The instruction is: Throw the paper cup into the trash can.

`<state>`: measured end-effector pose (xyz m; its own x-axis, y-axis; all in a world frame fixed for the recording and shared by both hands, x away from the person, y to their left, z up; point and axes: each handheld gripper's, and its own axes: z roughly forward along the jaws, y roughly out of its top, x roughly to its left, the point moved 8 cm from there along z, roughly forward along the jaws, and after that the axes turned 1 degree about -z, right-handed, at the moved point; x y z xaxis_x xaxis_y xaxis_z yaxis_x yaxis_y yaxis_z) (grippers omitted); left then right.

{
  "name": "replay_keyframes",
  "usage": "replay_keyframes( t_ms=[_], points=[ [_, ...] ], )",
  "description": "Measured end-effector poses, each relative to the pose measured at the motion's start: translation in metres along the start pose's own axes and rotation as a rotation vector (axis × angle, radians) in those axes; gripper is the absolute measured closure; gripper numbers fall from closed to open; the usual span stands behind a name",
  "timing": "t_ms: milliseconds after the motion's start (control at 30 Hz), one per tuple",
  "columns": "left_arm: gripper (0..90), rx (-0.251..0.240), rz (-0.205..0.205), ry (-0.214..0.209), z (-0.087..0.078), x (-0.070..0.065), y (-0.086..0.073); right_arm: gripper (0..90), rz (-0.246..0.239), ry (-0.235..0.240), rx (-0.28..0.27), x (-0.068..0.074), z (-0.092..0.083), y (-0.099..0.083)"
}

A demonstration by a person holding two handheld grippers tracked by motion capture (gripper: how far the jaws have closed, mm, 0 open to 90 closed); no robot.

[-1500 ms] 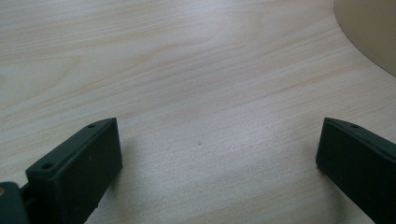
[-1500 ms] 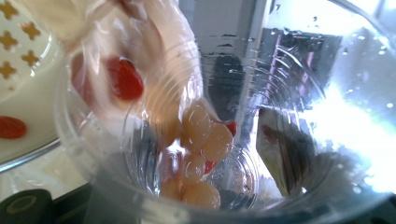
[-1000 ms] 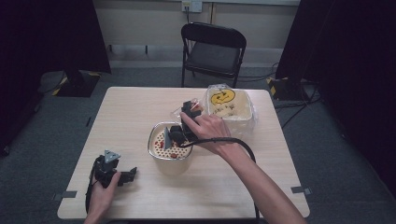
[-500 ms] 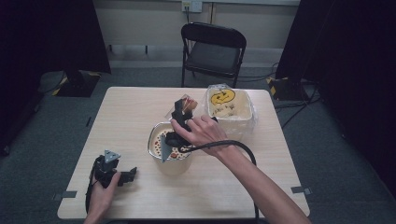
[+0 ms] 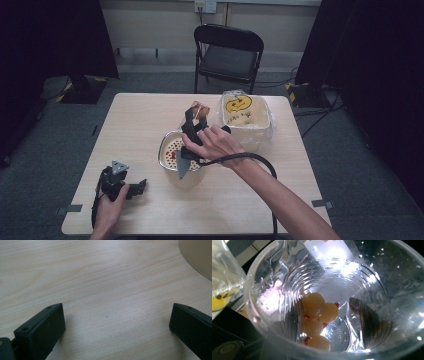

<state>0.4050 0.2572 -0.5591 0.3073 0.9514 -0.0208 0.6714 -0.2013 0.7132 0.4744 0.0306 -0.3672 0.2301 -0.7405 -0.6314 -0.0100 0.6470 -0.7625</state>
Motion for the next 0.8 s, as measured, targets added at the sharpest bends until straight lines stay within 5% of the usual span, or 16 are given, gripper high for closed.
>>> replay_keyframes(
  t_ms=[300, 633, 800],
  points=[
    [0.0, 0.001, 0.004, 0.001, -0.0001, 0.0004, 0.0000, 49.0, -0.094, -0.013, 0.016, 0.0025, -0.0043, -0.0009],
    [0.0, 0.001, 0.004, 0.001, -0.0001, 0.0004, 0.0000, 49.0, -0.070, -0.001, 0.009, 0.0001, -0.0027, -0.0036],
    [0.0, 0.000, 0.000, 0.000, 0.0000, 0.0000, 0.0000, 49.0, 0.020, 0.022, 0.000, -0.0005, -0.0013, -0.0042]
  ],
)
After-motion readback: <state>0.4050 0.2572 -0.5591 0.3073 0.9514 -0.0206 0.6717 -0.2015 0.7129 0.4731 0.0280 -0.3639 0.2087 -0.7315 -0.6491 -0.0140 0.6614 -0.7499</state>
